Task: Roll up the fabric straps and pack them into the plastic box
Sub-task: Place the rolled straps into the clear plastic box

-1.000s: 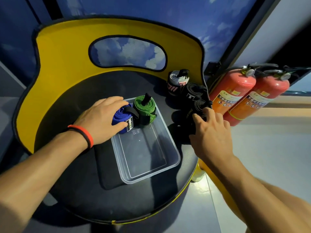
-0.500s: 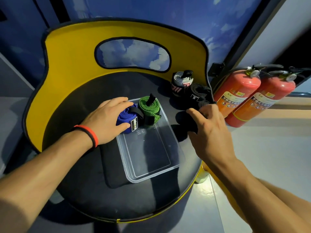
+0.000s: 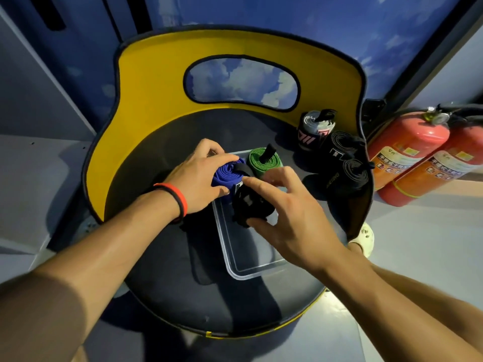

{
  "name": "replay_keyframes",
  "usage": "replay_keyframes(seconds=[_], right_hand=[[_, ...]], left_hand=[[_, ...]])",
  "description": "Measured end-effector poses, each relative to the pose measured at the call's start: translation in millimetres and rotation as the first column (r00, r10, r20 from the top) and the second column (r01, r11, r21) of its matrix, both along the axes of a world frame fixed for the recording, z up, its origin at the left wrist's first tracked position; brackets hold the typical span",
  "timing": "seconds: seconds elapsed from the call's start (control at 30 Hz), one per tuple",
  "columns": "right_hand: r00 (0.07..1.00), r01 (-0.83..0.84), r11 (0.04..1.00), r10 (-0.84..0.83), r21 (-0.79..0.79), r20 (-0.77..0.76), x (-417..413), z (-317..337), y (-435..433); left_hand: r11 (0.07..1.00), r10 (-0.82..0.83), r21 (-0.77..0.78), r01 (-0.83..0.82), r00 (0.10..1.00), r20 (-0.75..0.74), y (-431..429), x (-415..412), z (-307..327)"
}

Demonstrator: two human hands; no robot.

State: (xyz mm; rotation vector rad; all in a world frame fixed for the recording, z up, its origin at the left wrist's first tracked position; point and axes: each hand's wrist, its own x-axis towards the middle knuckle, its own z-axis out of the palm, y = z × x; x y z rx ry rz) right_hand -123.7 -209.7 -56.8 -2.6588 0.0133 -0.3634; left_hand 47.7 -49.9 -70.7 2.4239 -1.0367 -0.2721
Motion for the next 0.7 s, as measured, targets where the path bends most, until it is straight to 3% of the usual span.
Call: replay_keyframes(seconds=[0.27,0.4,0.7], right_hand=[[0.997,-0.016,0.989,0.027,0.145,-0.075,26.5,-34.4,20.9],[0.998,-0.003,0.977,0.018,0.215,-0.067,39.6,-41.6,18.8],[0.99,-0.073,0.937,0.11,0.342,-0.088,54.6,-28.3,3.6]], left_hand=[[0.991,-0.028,-0.135,0.011,0.992,-0.124,9.5,6.2,3.0],[0.994,-0.083,-0.094,0.062,0.968,-0.238,16.0,8.1,9.5],[0.991,-0.043,-0.129,0.019,0.981,-0.188,14.7,11.2,0.4]])
